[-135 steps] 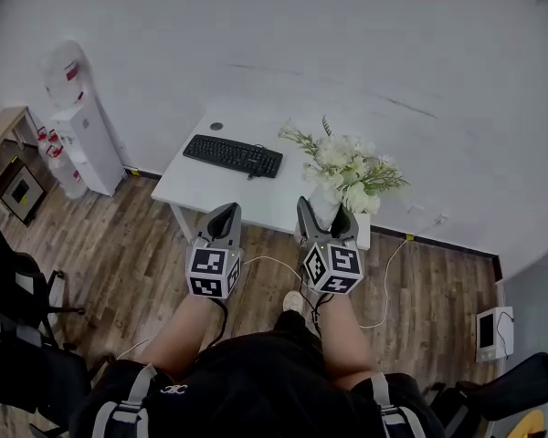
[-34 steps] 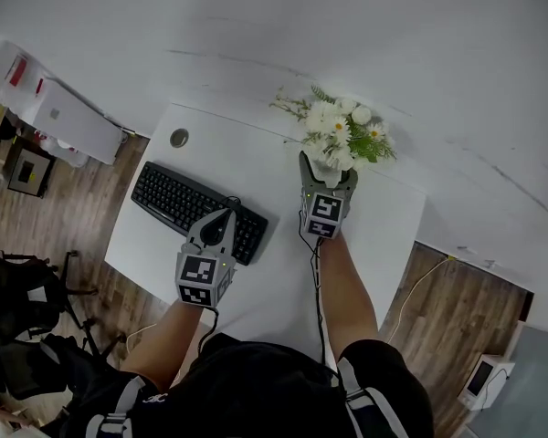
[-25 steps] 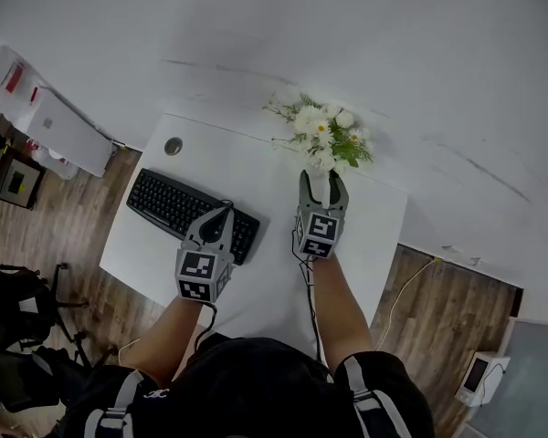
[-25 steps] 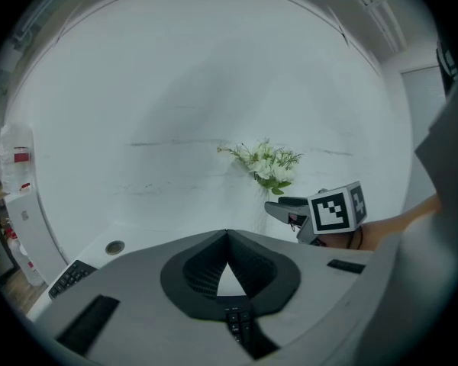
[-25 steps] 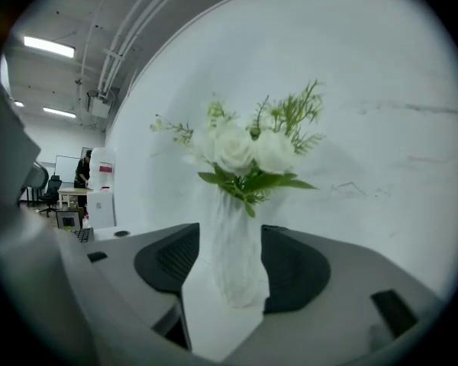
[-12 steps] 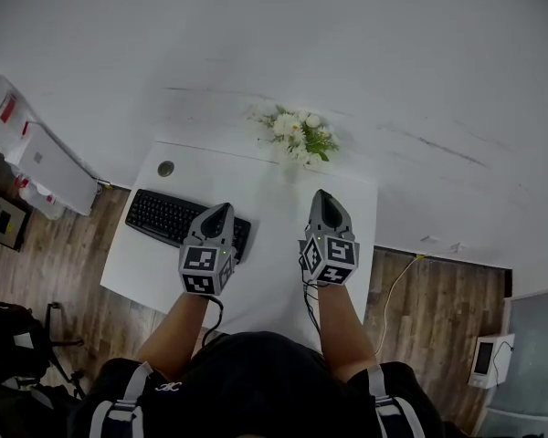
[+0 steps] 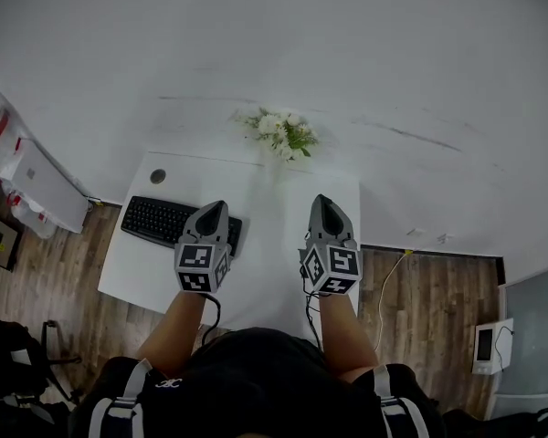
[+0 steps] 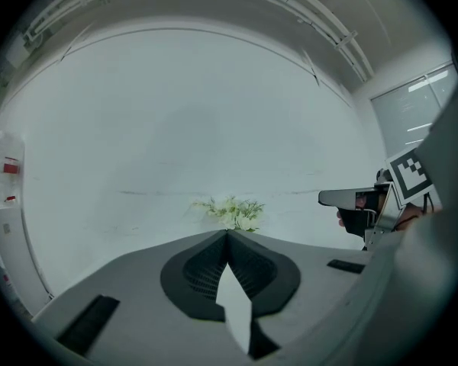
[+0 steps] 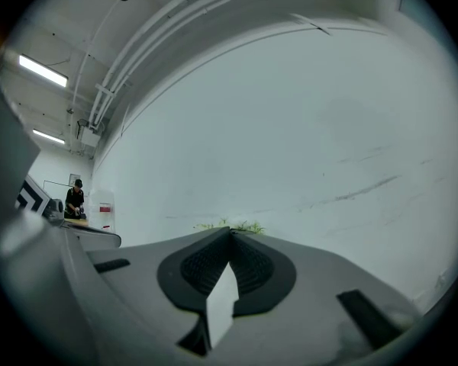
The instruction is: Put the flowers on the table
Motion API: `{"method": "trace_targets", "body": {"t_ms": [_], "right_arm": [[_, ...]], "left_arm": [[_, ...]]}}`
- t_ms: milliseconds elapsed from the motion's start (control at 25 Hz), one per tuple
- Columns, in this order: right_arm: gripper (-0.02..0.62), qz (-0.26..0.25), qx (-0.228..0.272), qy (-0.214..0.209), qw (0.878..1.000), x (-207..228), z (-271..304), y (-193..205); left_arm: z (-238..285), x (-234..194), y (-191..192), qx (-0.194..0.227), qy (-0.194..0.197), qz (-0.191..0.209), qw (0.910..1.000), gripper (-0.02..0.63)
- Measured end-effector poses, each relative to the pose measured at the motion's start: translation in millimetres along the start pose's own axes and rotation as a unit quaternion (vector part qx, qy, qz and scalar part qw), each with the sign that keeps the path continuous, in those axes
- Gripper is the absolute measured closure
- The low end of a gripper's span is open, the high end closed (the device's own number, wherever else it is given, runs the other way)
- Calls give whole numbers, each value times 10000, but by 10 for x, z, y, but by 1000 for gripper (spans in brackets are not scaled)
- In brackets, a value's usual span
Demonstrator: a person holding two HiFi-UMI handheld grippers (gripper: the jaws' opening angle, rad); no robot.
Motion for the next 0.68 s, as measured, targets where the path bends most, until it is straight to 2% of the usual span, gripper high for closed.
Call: {"method": "trace_targets", "body": {"t_ms": [680], "right_arm": [[592,-27,42,-74,10000,-36,-149,35]], "left_arm": [[-126,138,-107,56,118,202,9997,604]]}}
Point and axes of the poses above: the fingertips, and each gripper's own axes: z forward along the fingers, x to its right, y out of its underside, the point moved 8 cm from there along -z, backward along the fingers, and after that the axes turned 6 degrees about y, right-handed, at the moved point
